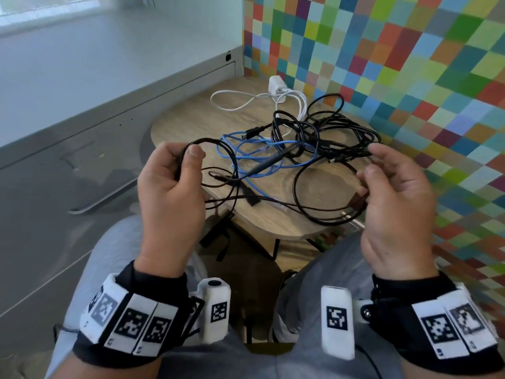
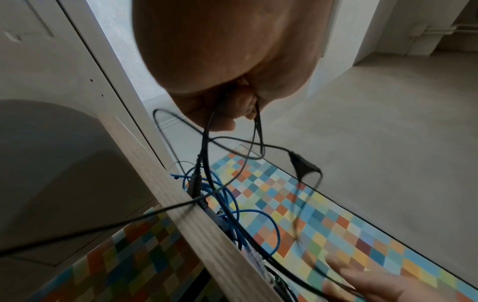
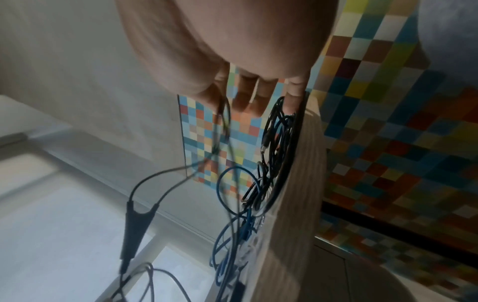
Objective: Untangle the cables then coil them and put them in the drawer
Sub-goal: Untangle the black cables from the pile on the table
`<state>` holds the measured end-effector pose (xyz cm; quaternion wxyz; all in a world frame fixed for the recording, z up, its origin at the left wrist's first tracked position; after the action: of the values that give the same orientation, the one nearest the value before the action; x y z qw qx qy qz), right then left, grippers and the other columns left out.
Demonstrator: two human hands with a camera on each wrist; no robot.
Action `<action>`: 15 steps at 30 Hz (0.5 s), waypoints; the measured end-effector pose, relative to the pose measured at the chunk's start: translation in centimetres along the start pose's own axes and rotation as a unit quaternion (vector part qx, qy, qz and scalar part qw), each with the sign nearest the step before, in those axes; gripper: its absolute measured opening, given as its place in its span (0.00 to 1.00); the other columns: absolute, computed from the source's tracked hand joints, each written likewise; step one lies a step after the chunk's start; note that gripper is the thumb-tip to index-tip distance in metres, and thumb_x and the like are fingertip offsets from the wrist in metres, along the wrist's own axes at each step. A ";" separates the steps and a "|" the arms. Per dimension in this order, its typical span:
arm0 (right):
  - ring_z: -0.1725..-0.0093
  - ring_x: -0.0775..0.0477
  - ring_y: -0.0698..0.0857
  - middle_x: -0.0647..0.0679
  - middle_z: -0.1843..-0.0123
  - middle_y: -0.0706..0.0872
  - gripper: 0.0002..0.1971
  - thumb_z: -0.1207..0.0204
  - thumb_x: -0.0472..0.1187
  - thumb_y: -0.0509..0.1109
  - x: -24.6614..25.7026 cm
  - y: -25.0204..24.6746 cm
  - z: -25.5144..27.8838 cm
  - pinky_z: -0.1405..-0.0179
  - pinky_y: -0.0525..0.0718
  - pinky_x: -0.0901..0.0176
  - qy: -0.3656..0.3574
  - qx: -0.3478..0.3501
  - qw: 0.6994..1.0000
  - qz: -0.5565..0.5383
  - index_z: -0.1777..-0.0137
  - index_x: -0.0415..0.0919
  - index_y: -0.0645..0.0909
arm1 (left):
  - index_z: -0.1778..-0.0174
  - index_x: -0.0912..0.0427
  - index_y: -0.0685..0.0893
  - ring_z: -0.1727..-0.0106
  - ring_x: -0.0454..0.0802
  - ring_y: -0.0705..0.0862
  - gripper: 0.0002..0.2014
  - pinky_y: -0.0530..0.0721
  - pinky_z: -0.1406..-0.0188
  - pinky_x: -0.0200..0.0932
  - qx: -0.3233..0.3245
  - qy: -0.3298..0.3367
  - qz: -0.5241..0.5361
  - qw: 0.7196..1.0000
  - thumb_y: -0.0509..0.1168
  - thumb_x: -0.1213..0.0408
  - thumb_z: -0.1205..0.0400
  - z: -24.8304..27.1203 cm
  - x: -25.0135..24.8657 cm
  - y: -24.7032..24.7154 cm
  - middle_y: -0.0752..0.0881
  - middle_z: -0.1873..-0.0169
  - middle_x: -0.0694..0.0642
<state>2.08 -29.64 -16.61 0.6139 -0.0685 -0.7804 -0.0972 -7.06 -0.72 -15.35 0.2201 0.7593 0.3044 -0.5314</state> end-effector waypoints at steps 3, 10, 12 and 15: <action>0.22 0.65 0.75 0.57 0.22 0.79 0.19 0.17 0.40 0.73 0.1 0.6 0.8 0.21 0.77 0.52 -0.031 0.049 0.991 0.123 0.31 0.62 0.85 | 0.57 0.52 0.83 0.71 0.55 0.74 0.08 0.79 0.76 0.61 0.015 0.010 -0.011 1.000 0.66 0.60 0.12 0.3 -0.3 0.4 0.77 0.72 0.48; 0.13 0.51 0.66 0.47 0.16 0.72 0.25 0.19 0.33 0.73 3.9 4.2 5.0 0.13 0.62 0.60 -0.216 0.187 0.937 0.200 0.23 0.49 0.80 | 0.58 0.46 0.82 0.68 0.45 0.77 0.10 0.84 0.69 0.60 0.068 0.054 -0.025 0.996 0.67 0.64 0.11 1.7 -1.7 1.8 0.81 0.70 0.44; 0.12 0.45 0.65 0.48 0.16 0.73 0.24 0.19 0.39 0.74 4.1 5.0 6.0 0.11 0.62 0.42 -0.245 0.221 0.923 0.196 0.24 0.53 0.80 | 0.56 0.48 0.82 0.68 0.38 0.77 0.10 0.81 0.69 0.47 0.102 0.067 -0.021 0.992 0.67 0.67 0.12 2.1 -2.0 2.4 0.83 0.70 0.41; 0.12 0.44 0.66 0.50 0.17 0.75 0.24 0.21 0.45 0.77 4.1 5.9 6.9 0.18 0.62 0.20 -0.275 0.253 0.905 0.205 0.26 0.57 0.81 | 0.53 0.53 0.84 0.64 0.35 0.81 0.08 0.79 0.61 0.35 0.154 0.085 0.001 0.984 0.67 0.70 0.12 2.8 -2.5 3.3 0.86 0.65 0.40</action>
<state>-4.06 -22.38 -13.75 0.3781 -0.0934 -0.8854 0.2538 -7.29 -5.47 -13.92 0.0740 0.8266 0.2357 -0.5058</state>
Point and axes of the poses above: each hand's wrist, its own z-axis away from the middle knuckle, its own y-axis out of the palm, x = y × z, the point moved 6 cm from there along -z, towards the middle knuckle
